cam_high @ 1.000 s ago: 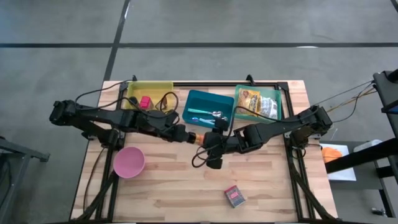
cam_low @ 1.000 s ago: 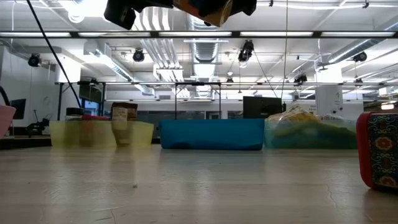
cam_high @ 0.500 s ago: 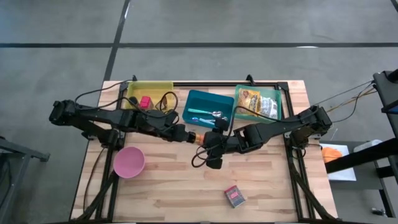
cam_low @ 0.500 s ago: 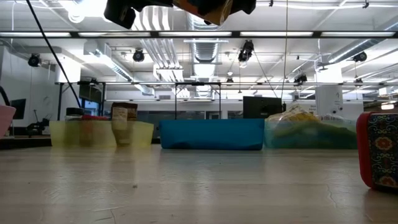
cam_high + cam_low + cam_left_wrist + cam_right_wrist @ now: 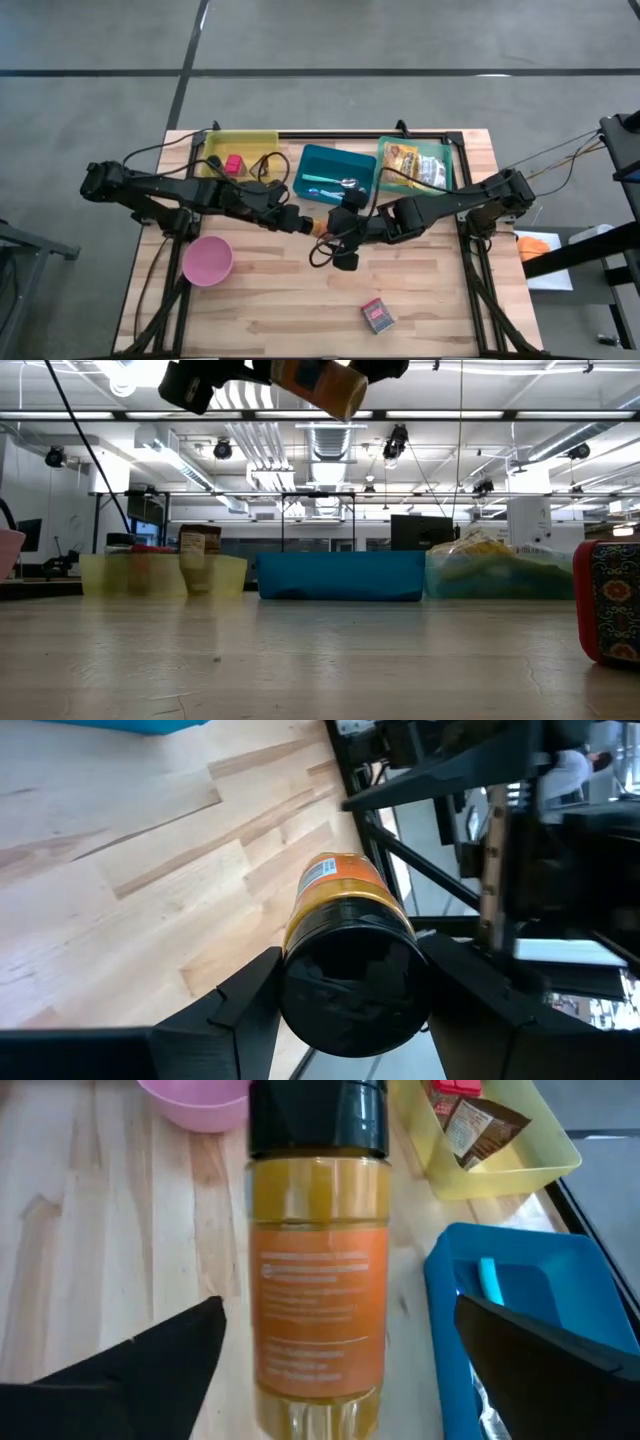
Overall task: Pick & Place Food Item
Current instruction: Put the black seasoning bottle into the yellow bin
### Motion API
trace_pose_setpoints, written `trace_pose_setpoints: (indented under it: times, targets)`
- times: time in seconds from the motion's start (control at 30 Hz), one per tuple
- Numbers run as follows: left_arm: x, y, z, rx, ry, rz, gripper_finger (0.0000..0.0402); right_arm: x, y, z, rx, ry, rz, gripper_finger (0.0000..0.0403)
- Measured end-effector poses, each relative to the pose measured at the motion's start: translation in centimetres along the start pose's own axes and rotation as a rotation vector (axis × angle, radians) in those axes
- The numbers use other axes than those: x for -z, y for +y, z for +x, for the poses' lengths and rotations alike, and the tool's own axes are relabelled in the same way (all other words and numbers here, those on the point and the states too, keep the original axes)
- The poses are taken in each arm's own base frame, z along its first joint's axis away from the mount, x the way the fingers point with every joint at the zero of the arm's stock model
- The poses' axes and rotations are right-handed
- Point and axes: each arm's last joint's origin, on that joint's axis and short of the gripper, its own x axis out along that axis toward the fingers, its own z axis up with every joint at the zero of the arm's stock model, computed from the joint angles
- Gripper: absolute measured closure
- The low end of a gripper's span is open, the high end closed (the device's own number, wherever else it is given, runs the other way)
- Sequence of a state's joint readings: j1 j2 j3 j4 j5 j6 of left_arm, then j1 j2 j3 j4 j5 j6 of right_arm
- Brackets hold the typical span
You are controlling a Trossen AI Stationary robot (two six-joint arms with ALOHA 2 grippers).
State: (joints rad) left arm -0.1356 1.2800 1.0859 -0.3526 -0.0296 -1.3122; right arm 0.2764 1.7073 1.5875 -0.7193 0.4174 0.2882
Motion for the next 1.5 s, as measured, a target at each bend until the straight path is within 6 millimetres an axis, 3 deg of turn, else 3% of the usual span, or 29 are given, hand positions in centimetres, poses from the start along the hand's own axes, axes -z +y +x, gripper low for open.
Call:
trace_pose_setpoints:
  times: [0.3, 0.9, 1.17, 1.37, 1.5]
  targets:
    - [-0.8, 0.4, -1.5, -0.025, -0.024, -0.008, 0.0195, 0.1, -0.6, -1.3, -0.005, 0.009, 0.018, 0.0012]
    - [-7.1, 5.4, -11.9, -0.267, -0.373, -0.096, 0.0195, 1.5, -4.9, -9.8, -0.006, 0.061, 0.081, 0.0012]
    - [-9.1, 7.3, -13.8, -0.437, -0.399, -0.175, 0.0195, 2.5, -6.4, -12.5, 0.001, 0.086, 0.071, 0.0012]
    - [-11.5, 6.9, -15.6, -0.602, -0.433, -0.167, 0.0195, 3.2, -7.1, -13.6, 0.003, 0.089, 0.069, 0.0012]
    - [-13.3, 6.7, -15.2, -0.724, -0.368, -0.119, 0.0195, 3.8, -7.3, -13.5, 0.007, 0.096, 0.066, 0.0012]
